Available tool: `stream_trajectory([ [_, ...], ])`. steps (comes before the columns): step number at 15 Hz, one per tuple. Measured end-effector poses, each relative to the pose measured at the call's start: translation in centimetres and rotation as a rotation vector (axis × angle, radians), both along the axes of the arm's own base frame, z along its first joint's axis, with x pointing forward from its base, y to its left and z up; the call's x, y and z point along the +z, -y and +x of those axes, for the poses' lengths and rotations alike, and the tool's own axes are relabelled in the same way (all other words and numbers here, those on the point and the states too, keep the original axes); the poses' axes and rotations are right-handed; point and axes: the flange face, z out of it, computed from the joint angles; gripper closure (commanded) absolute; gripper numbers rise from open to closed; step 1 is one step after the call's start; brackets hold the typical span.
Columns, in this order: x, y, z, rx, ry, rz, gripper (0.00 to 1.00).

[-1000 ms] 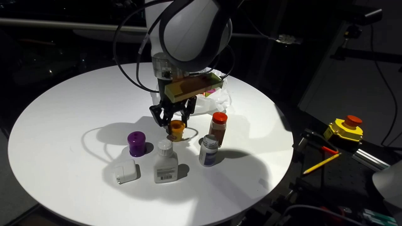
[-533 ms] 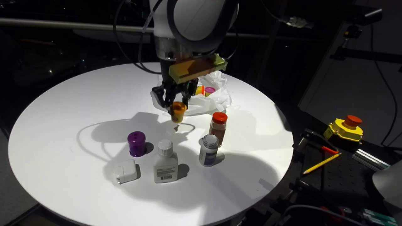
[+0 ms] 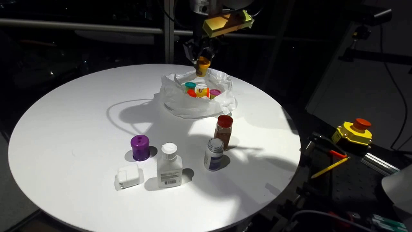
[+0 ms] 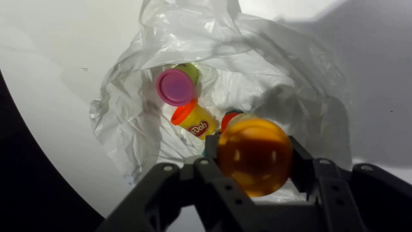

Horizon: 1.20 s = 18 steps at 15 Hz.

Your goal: Pick up all the objects surrounding the white plate and arrange them on the plate

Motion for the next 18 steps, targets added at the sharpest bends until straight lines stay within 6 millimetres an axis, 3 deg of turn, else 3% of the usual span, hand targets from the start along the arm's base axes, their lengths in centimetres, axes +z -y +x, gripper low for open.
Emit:
stream_trajectory([
  [5,-5.3,4.0,0.3,0.008,-0.069,-0.011,0.72],
  [9,-9.6,4.1,1.7,0.046,-0.078,0.002,0.72],
  [10,-10.3,3.9,2.2,0.052,-0.070,0.004,0.22],
  [11,-10.9,3.8,2.7,0.055,-0.068,0.004,0.21],
  [14,-11.8,3.6,3.6,0.055,-0.082,-0.007,0.00],
  [16,-11.0,3.1,3.8,0.050,-0.110,-0.025,0.00],
  [18,-8.9,1.3,4.2,0.063,-0.120,-0.043,0.00],
])
